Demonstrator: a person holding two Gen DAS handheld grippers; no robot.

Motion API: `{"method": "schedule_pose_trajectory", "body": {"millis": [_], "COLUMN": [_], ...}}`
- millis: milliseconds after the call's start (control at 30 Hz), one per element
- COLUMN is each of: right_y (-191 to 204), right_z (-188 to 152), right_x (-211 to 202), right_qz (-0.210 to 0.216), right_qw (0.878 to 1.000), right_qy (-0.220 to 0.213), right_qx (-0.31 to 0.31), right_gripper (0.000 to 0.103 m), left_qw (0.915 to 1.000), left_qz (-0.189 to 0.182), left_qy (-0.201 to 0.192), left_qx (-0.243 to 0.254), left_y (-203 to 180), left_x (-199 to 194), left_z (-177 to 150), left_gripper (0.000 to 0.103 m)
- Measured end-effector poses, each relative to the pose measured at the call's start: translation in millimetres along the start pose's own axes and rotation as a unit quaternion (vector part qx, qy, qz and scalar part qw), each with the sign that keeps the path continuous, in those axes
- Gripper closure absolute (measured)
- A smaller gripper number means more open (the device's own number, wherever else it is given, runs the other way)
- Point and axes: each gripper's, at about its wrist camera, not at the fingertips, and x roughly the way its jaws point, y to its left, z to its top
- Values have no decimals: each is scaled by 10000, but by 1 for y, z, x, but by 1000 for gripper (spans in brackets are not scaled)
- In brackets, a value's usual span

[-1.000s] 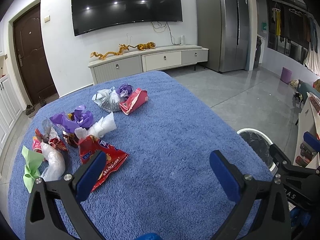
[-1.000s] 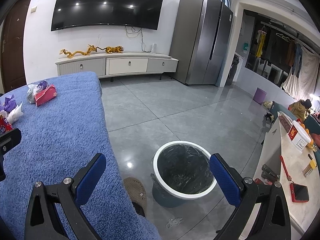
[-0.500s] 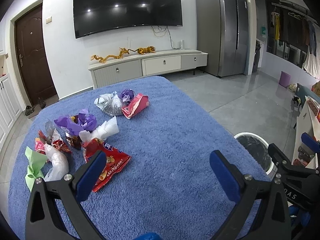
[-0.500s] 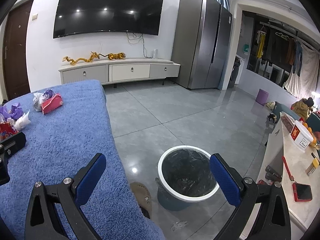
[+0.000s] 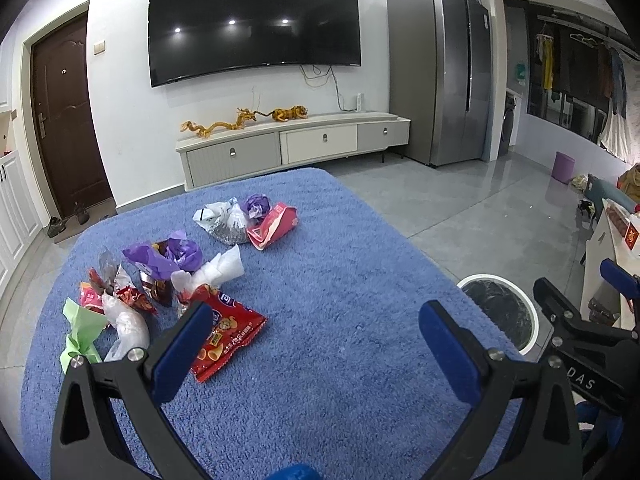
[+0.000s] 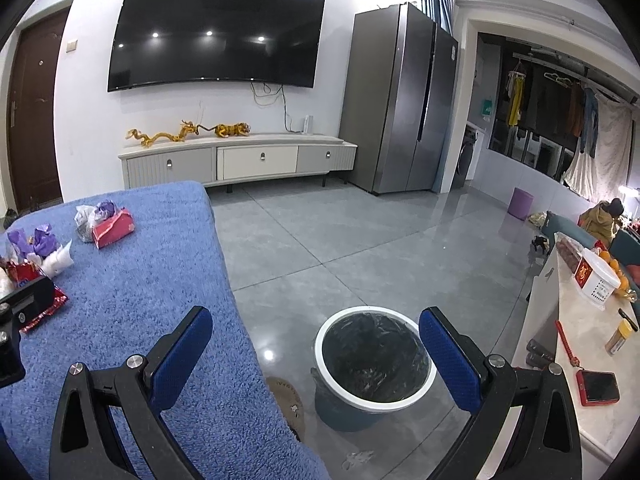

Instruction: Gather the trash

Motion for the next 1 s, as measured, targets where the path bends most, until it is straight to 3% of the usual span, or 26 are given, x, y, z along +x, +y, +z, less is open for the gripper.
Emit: {"method": "schedule_pose_trajectory", "body": {"millis": [367, 600, 833, 1000], "right_y": [4, 16, 36, 53], "right_z": [9, 21, 33, 42], "right_x": [-23, -47, -79, -85], "right_qz": [116, 221, 490, 1095], "right_qw": [9998, 9991, 9963, 9915], "right_qy": [-165, -336, -619, -572], "right_qx": [11, -123, -339, -404], "right_gripper": [0, 0, 0, 0], "left_qw": [9996, 9986, 9953, 9882], "left_qz": [-228, -98, 331, 858], "left_qy": [-120, -404, -659, -802], "left_qx": [-113, -332, -630, -987], "left_y": [14, 45, 99, 153], "left_x": [-25, -49, -76, -90], "left_z": [6, 8, 1, -4], "left_gripper": [0, 0, 0, 0]}}
